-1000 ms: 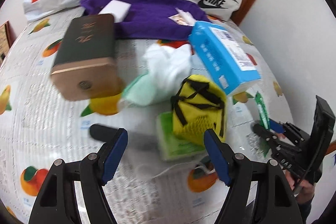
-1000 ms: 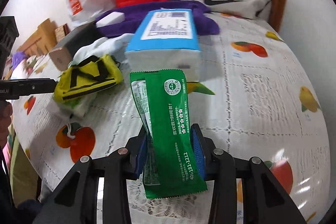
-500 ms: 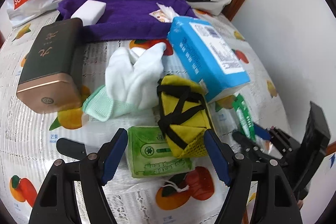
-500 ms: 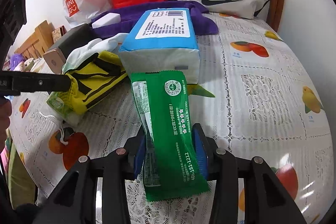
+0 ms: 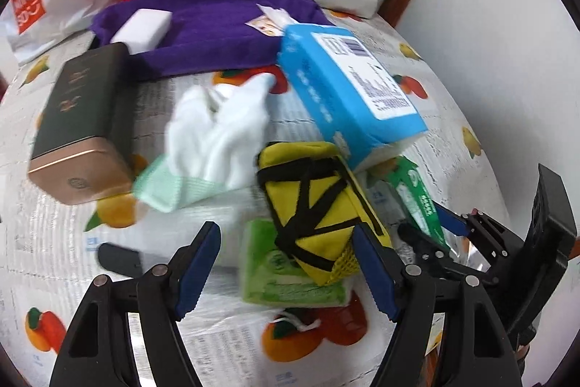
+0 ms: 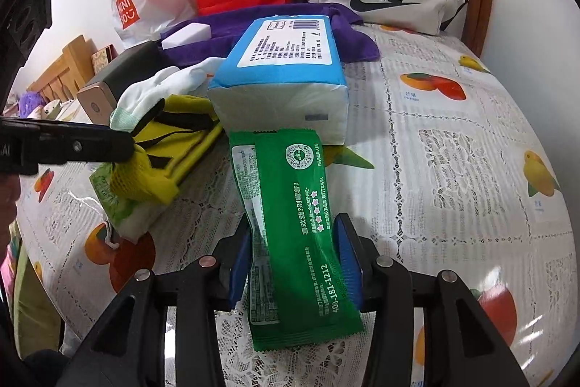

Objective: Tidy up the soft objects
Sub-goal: 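Close the left tool on the yellow mesh bag and lift it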

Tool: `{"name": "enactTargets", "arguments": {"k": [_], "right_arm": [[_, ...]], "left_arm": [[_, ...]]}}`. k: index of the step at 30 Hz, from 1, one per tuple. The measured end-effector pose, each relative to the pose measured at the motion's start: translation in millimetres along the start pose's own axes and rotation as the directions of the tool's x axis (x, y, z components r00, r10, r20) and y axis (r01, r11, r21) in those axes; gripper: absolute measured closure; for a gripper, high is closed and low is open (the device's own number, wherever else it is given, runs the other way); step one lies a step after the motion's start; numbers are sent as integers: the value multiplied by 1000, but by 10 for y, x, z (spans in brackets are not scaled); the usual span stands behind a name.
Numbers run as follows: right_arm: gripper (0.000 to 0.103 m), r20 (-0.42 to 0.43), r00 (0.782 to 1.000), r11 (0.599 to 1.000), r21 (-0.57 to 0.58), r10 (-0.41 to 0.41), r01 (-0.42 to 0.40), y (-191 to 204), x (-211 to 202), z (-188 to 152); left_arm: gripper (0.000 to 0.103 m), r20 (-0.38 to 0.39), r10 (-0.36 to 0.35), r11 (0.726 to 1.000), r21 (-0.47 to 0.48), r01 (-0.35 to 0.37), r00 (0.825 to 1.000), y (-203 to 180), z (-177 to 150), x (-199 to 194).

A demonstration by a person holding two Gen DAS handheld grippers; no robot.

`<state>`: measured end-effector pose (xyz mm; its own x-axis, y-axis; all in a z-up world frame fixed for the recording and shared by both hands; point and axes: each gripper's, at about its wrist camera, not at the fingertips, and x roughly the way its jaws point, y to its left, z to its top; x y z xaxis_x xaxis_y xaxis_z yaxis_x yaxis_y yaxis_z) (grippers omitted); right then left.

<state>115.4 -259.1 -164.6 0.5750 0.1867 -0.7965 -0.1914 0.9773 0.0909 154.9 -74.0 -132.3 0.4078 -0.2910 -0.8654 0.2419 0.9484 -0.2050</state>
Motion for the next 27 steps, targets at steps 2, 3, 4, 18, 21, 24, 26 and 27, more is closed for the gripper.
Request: {"name": "enactTargets", "arguments": {"k": [2, 3, 4, 18, 21, 24, 26, 27], "right_arm": [[58, -1, 1000, 1000, -5, -4, 4, 11, -4, -4], [58, -2, 1000, 1000, -8, -7, 7, 18, -6, -7], [58, -3, 1000, 1000, -11, -8, 8, 23, -8, -10], [58, -10, 999, 998, -34, -45, 45, 81, -5, -16], [58, -12, 999, 998, -35, -51, 50, 93, -5, -17], [58, -17, 998, 998, -37, -55, 54, 98, -5, -15], [58, -21, 998, 998, -38, -56, 55, 102, 1, -5], [58, -24, 998, 998, -38, -56, 55, 106, 4, 2]], "left_arm": [[30, 13, 26, 1000, -9, -26, 1000, 87, -23, -56], [30, 19, 40, 999, -17, -40, 999, 144, -41, -84], [30, 22, 48, 999, -26, -47, 999, 203, -63, -102], [30, 26, 197, 976, -97, -193, 980, 788, -305, -149], [30, 25, 237, 966, -108, -233, 971, 915, -337, -144], [30, 26, 195, 971, -144, -190, 980, 986, -352, -147], [30, 45, 151, 979, -146, -143, 987, 938, -356, -168], [30, 53, 120, 984, -137, -111, 991, 881, -339, -173]]}}
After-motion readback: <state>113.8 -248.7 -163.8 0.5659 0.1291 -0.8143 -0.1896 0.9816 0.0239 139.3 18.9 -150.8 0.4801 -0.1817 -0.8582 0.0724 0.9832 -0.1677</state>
